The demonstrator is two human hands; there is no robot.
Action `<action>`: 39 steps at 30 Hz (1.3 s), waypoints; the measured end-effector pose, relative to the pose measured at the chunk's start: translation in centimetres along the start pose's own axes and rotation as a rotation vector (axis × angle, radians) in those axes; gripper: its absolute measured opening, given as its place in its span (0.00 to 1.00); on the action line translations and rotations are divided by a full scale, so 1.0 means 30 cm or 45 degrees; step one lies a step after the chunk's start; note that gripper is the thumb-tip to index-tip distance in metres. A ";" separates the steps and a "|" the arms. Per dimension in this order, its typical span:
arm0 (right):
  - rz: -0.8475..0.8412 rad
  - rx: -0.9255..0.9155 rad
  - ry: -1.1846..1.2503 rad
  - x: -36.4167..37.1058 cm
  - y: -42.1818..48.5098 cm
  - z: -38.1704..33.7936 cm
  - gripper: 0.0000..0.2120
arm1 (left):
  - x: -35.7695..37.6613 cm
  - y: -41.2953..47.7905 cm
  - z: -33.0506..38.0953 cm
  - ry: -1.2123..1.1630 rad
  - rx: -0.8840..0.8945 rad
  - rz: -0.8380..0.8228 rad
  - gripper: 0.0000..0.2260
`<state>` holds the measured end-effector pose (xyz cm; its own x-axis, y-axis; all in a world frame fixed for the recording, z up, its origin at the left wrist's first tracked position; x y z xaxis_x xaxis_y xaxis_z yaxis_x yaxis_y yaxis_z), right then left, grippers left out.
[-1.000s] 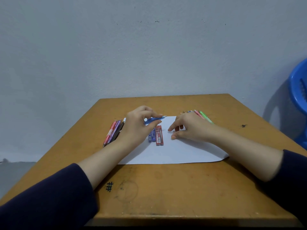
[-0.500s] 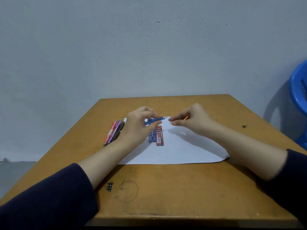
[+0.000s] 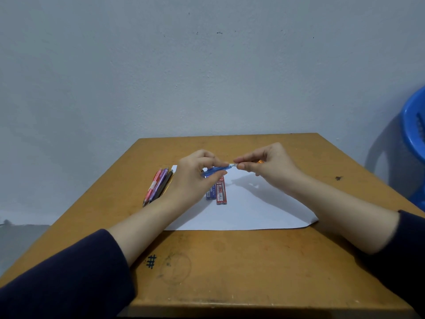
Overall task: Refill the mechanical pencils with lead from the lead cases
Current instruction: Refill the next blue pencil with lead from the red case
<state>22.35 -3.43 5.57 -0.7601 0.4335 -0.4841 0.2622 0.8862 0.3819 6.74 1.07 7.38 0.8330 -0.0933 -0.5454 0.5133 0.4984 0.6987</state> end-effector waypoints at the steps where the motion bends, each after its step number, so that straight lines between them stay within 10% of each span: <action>1: -0.002 -0.006 0.011 0.000 -0.001 -0.002 0.07 | -0.001 0.000 -0.001 0.003 0.000 0.002 0.09; 39: 0.036 0.227 0.546 0.042 -0.033 0.039 0.02 | -0.009 -0.014 0.054 -0.017 0.114 0.027 0.15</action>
<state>21.84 -3.58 3.66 -0.9186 0.3843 -0.0921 0.3557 0.9057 0.2305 6.64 -0.51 7.98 0.8461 -0.0954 -0.5244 0.5116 0.4214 0.7488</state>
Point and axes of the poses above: each hand's wrist, its own y-axis towards the middle knuckle, its own x-axis out of the palm, z = x × y, the point moved 10 cm from there along y, towards the middle knuckle, and after that the axes turned 4 degrees about -x, right-handed, at the moved point
